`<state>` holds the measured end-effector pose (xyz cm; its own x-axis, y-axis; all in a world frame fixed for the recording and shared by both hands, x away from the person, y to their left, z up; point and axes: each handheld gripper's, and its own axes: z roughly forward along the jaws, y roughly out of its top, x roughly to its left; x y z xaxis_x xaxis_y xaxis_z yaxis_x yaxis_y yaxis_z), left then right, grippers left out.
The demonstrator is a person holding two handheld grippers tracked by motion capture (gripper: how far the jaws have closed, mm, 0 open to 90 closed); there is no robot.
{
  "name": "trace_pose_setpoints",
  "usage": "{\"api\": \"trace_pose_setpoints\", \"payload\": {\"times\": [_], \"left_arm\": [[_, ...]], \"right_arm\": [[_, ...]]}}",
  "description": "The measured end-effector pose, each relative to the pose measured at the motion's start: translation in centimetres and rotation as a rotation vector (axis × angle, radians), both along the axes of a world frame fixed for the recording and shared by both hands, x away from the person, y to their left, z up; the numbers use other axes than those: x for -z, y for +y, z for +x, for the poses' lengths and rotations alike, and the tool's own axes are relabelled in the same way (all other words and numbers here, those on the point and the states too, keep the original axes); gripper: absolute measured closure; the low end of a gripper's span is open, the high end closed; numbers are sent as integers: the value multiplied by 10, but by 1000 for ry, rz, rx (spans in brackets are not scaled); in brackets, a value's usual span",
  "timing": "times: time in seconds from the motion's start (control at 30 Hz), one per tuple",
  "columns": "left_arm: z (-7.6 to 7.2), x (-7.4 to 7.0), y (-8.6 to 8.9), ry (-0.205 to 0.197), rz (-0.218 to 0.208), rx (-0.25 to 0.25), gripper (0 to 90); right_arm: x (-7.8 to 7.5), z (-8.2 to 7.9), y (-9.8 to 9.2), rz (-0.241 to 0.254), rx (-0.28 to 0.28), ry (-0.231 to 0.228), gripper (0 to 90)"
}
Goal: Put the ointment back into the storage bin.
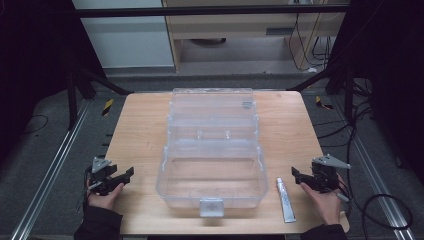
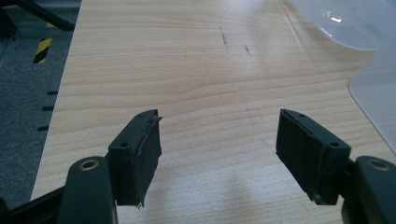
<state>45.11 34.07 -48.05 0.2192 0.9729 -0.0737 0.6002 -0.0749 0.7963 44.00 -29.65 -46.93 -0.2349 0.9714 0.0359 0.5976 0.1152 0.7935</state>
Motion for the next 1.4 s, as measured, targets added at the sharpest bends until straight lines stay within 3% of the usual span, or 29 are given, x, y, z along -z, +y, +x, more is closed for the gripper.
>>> {"api": "trace_pose_setpoints", "payload": {"times": [0.23,0.27,0.57,0.87,1.1,1.4], "left_arm": [[-1,0,-1,0,10,-2,302],[-1,0,-1,4,13,-2,301],[0,1,-2,13,16,4,299],[0,2,-4,21,18,9,298],[1,2,-4,25,19,12,299],[1,2,-5,30,18,15,299]], "right_arm": [[-10,-5,6,-37,-10,5,253],[-13,-6,8,-35,-29,23,254],[-31,-15,17,-41,-40,41,340],[-44,-16,26,-47,-83,145,362],[-50,-15,33,-59,-106,186,379],[-56,-12,44,-72,-125,283,387]]}}
